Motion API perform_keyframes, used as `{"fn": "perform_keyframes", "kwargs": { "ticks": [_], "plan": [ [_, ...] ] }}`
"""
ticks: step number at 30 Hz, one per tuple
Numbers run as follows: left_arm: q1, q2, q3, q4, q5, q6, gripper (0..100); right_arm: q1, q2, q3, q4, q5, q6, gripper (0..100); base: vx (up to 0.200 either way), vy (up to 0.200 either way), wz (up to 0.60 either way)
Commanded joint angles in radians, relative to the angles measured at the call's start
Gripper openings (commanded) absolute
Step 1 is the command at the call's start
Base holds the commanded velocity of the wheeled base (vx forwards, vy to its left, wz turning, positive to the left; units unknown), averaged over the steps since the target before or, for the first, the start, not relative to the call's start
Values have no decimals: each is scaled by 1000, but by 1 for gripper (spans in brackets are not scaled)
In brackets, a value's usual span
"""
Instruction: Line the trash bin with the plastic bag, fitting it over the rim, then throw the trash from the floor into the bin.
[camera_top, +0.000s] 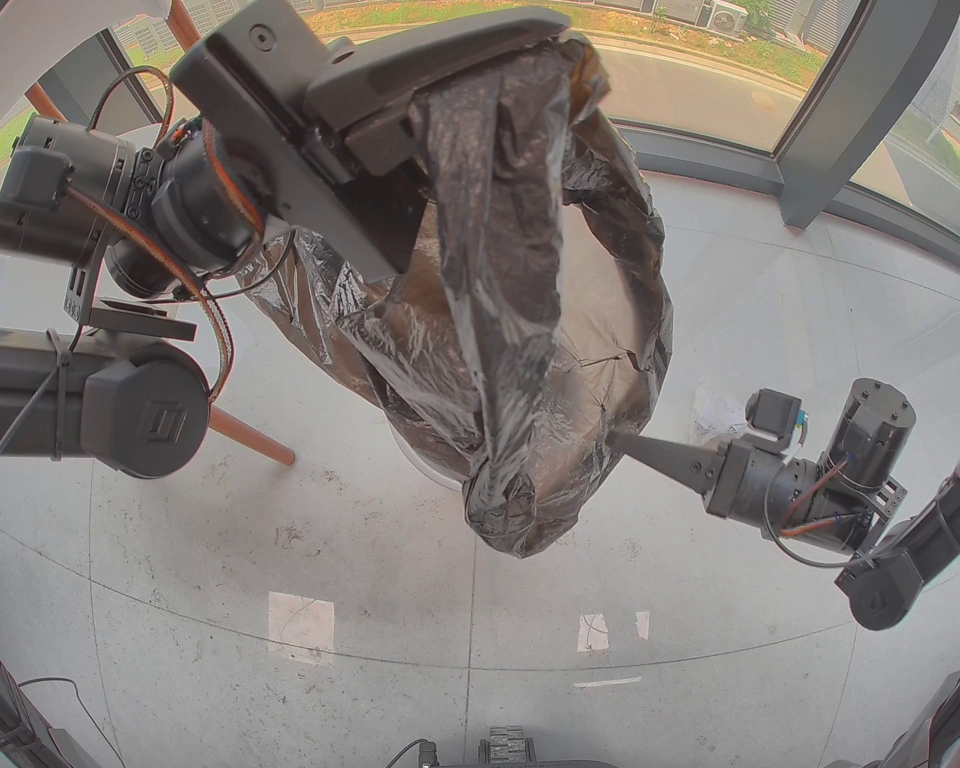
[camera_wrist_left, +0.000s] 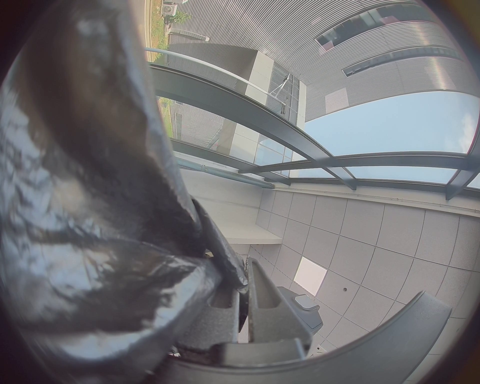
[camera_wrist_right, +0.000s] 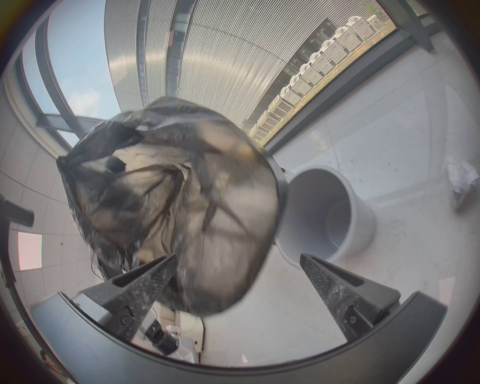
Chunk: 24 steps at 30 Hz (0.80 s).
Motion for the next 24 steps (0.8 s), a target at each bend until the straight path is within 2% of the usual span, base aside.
{"fn": "perform_keyframes", "kwargs": {
  "ticks": [1, 3, 4, 7, 15, 19, 23, 24],
  "plan": [
    [-13, 5, -3, -15, 1, -1, 0, 23, 166, -112, -66, -4, 48, 100, 0, 0, 0],
    [-15, 5, -1, -15, 1, 1, 0, 25, 192, -140, -86, -13, 46, 100, 0, 0, 0],
    [-19, 5, 0, -15, 1, 1, 0, 26, 206, -155, -102, -29, 46, 0, 0, 0, 0],
    [-26, 4, 3, -16, 10, 2, 0, 22, 215, -180, -137, -72, 57, 0, 0, 0, 0],
    [-22, 5, 2, -16, 13, 31, 0, -15, 115, -74, -129, -73, 73, 0, 0, 0, 0],
    [-22, 7, 23, -16, 13, 77, 0, -43, -9, -63, -14, -70, 73, 0, 0, 0, 0],
    [-19, 19, 42, -15, 15, 119, 0, -43, -175, -100, 234, -67, 73, 0, 0, 0, 0],
    [-19, 21, 42, -15, 15, 120, 0, -43, -182, -101, 245, -67, 73, 0, 0, 0, 0]
  ]
}}
